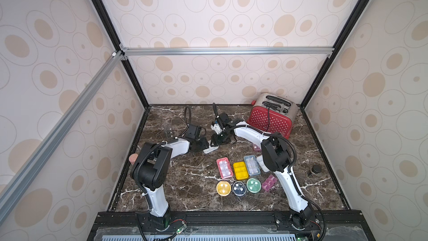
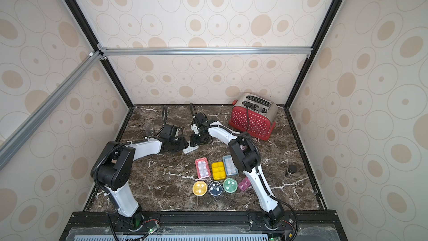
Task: Close pillboxes
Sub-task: Move the pillbox to the center of the board.
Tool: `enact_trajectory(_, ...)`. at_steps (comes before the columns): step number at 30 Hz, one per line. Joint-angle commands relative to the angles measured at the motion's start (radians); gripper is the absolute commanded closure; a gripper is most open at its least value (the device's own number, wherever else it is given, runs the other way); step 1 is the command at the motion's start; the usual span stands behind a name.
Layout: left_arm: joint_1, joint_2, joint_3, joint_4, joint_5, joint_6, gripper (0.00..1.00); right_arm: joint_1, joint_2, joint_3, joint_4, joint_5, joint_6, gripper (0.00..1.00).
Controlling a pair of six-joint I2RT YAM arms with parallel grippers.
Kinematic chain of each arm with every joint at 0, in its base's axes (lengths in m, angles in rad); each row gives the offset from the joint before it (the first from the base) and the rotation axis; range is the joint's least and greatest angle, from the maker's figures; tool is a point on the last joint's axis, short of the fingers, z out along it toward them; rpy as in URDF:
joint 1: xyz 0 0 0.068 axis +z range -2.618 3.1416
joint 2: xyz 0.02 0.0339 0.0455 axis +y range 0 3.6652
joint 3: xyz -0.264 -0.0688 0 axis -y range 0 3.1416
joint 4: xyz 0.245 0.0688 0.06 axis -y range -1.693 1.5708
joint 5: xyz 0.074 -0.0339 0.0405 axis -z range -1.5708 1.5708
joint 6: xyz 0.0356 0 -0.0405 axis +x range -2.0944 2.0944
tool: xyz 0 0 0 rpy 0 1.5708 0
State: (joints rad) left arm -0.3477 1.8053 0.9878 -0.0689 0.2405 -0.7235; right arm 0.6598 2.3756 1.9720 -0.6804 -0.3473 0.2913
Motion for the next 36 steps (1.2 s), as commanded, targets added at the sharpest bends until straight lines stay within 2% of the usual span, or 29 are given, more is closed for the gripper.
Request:
enact_trajectory(1,-0.029,0.041,-0.003,-0.028,0.039,-0.034,0.44,0.006,-0.053,-0.046,-0.051,-0.004,0.029,0.47)
enact_trajectory(9,-0.138,0.133,0.098,0.010,0.074,-0.094,0.45,-0.028,-0.201,-0.258,-0.023,0.104,0.061,0.47)
enact_trajectory(15,-0.235,0.171,0.165,0.031,0.080,-0.145,0.48,-0.079,-0.307,-0.400,0.006,0.130,0.074,0.48)
enact_trajectory(26,-0.367,0.262,0.271,0.065,0.077,-0.226,0.49,-0.174,-0.401,-0.455,-0.070,0.149,0.017,0.47)
enact_trajectory(36,-0.395,0.342,0.374,0.037,0.088,-0.217,0.50,-0.214,-0.419,-0.488,-0.104,0.186,-0.003,0.46)
